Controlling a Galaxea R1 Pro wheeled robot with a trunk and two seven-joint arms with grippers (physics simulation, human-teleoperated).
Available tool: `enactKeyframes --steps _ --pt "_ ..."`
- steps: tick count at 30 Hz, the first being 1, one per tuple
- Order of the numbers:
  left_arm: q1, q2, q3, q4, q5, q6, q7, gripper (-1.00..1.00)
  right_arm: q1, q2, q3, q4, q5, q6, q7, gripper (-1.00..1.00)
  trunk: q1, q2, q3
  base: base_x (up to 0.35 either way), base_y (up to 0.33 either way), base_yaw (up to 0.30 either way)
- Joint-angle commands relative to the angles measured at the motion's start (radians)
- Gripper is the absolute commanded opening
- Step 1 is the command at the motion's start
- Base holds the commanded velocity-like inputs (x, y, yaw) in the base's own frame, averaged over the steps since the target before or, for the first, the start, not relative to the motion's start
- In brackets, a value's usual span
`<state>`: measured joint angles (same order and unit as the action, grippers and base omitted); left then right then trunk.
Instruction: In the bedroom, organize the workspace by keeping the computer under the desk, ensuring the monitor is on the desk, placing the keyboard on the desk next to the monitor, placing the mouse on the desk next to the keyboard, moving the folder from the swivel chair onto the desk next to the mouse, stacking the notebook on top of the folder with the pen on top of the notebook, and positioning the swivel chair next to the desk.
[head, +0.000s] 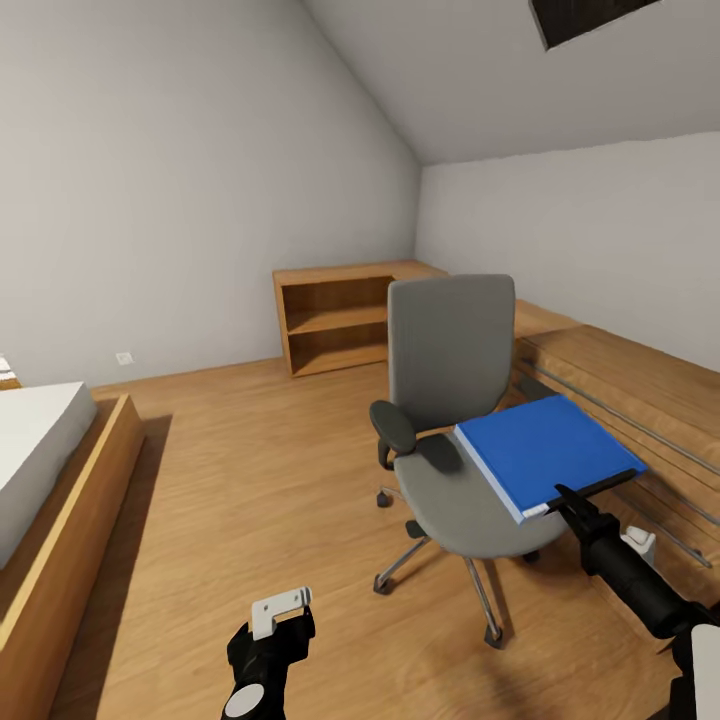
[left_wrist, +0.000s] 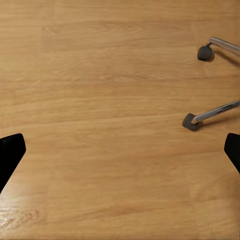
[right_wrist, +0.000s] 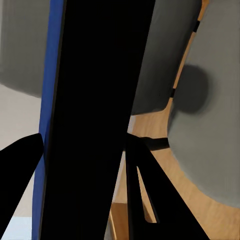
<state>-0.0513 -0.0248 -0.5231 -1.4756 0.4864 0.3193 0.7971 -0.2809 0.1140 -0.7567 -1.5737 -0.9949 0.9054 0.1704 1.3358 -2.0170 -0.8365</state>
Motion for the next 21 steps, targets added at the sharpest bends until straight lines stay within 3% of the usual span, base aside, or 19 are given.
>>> enactKeyframes --steps 1,21 --pt "-0.001 0.0 -0.001 -0.001 0.005 0.004 0.007 1.0 -0.001 0.0 -0.003 0.0 0.01 0.006 0.009 -1.0 -0.004 0.007 0.002 0.0 0.0 0.0" --pt "-0.001 0.001 0.002 0.001 0.006 0.004 0.002 1.0 -0.001 -0.004 -0.004 0.0 0.007 0.007 0.011 -1.0 -0.081 0.147 0.065 0.0 0.0 0.0"
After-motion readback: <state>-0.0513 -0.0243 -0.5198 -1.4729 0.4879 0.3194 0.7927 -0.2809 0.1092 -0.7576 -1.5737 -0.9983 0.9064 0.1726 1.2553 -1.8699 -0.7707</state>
